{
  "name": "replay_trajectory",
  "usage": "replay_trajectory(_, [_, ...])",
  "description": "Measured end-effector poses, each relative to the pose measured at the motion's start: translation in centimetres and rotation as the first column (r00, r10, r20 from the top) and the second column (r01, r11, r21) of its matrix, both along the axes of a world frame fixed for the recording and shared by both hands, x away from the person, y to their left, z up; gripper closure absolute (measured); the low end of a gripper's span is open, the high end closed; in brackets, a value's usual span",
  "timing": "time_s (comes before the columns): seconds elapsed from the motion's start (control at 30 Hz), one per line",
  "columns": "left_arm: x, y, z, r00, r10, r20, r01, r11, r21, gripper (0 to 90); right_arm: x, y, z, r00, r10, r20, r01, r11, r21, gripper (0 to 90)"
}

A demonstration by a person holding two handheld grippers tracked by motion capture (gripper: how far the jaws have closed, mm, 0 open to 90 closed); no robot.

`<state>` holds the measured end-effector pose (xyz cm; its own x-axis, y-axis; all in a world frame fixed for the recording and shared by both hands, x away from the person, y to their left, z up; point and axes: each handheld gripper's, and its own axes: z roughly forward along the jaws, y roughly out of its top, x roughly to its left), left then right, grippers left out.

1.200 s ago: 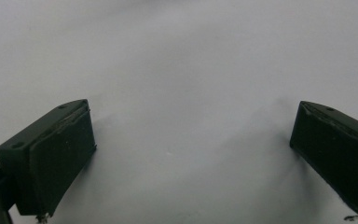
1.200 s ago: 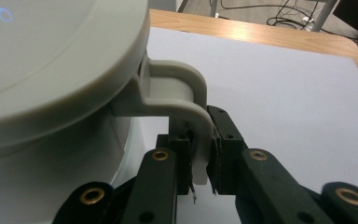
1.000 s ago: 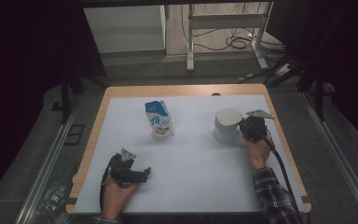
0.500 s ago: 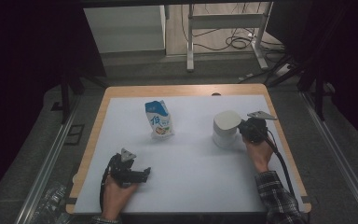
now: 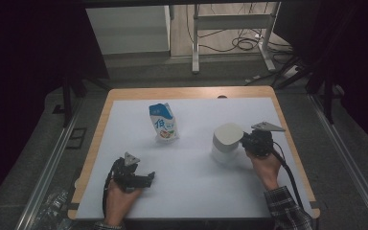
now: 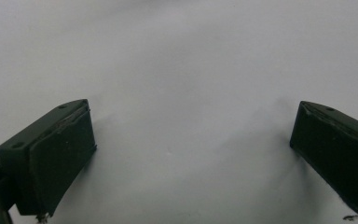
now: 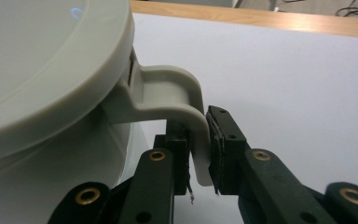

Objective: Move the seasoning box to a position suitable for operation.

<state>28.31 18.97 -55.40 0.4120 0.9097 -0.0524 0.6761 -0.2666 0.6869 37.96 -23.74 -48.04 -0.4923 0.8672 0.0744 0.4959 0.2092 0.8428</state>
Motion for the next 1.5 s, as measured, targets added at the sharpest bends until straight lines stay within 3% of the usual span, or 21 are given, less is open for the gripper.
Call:
replay_trajectory(0.33, [0.0,0.0,0.0,1.0,0.0,0.0,0.0,1.0,0.0,0.2,-2.5,1.8,-0.3,0.998,0.059,-0.025,-0.058,0.9978,0.031,78.6])
replay_trajectory(0.73, [0.0,0.0,0.0,1.0,0.0,0.0,0.0,1.0,0.0,0.2,-3.4,3.4,-1.9,0.9974,0.07,-0.017,-0.071,0.9973,-0.022,77.9])
replay_trajectory(1.03, [0.0,0.0,0.0,1.0,0.0,0.001,0.0,1.0,0.0,0.2,-3.5,3.1,-2.5,0.9973,0.072,-0.012,-0.072,0.9974,0.001,77.4])
replay_trajectory(1.17, [0.0,0.0,0.0,1.0,0.003,0.003,-0.003,1.0,-0.003,0.2,-3.5,2.8,-2.5,0.9953,0.096,-0.012,-0.096,0.9953,-0.013,76.2])
replay_trajectory(1.23, [0.0,0.0,0.0,1.0,0.003,0.003,-0.003,1.0,-0.004,0.2,-3.5,2.6,-2.4,0.9952,0.098,0.002,-0.098,0.9947,-0.029,68.9])
replay_trajectory(1.33, [0.0,0.0,0.0,1.0,0.003,0.003,-0.003,1.0,-0.004,0.2,-3.6,2.3,-2.2,0.9946,0.104,0.0,-0.104,0.9938,-0.039,67.0])
replay_trajectory(1.5, [0.0,0.0,0.0,1.0,0.003,0.003,-0.003,1.0,-0.005,0.3,-3.9,1.9,-2.0,0.9887,0.148,-0.022,-0.149,0.9867,-0.063,63.0])
